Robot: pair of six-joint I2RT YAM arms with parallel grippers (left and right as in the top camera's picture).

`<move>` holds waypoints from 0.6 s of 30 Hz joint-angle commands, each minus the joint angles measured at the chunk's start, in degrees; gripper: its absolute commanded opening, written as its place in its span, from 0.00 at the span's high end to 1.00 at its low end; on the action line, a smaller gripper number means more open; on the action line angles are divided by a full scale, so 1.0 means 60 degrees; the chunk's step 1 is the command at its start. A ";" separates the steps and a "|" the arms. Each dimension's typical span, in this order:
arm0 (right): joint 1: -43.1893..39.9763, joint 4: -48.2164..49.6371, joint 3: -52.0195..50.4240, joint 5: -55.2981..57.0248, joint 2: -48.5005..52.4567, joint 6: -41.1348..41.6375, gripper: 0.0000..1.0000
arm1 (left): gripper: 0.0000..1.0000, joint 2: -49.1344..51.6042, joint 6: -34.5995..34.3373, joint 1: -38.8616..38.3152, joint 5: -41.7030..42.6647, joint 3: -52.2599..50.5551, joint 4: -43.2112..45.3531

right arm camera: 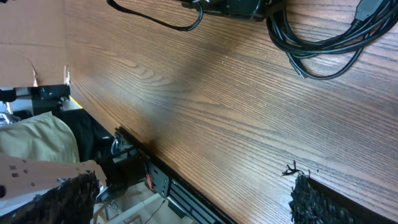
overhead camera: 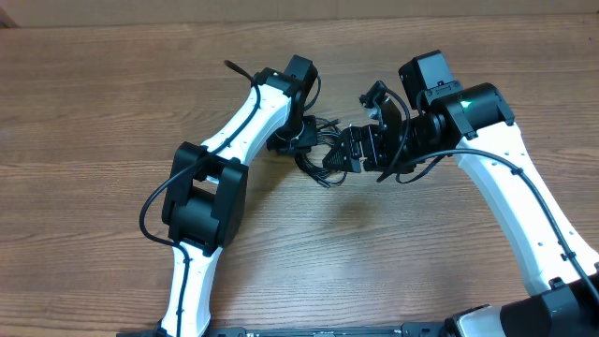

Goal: Untangle cables
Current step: 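Lower the left gripper and pinch a black cable end from the coil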

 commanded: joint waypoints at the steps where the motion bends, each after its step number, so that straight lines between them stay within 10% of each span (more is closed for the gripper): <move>1: 0.0044 0.0058 -0.0102 0.0062 -0.0015 -0.0025 0.00 | 0.74 0.0102 -0.0025 -0.0018 -0.0138 -0.0259 0.0025; 18: 0.0044 0.0007 -0.0102 0.0062 -0.0015 -0.0025 0.00 | 0.96 0.0098 -0.0025 0.0011 -0.0382 0.0033 -0.0255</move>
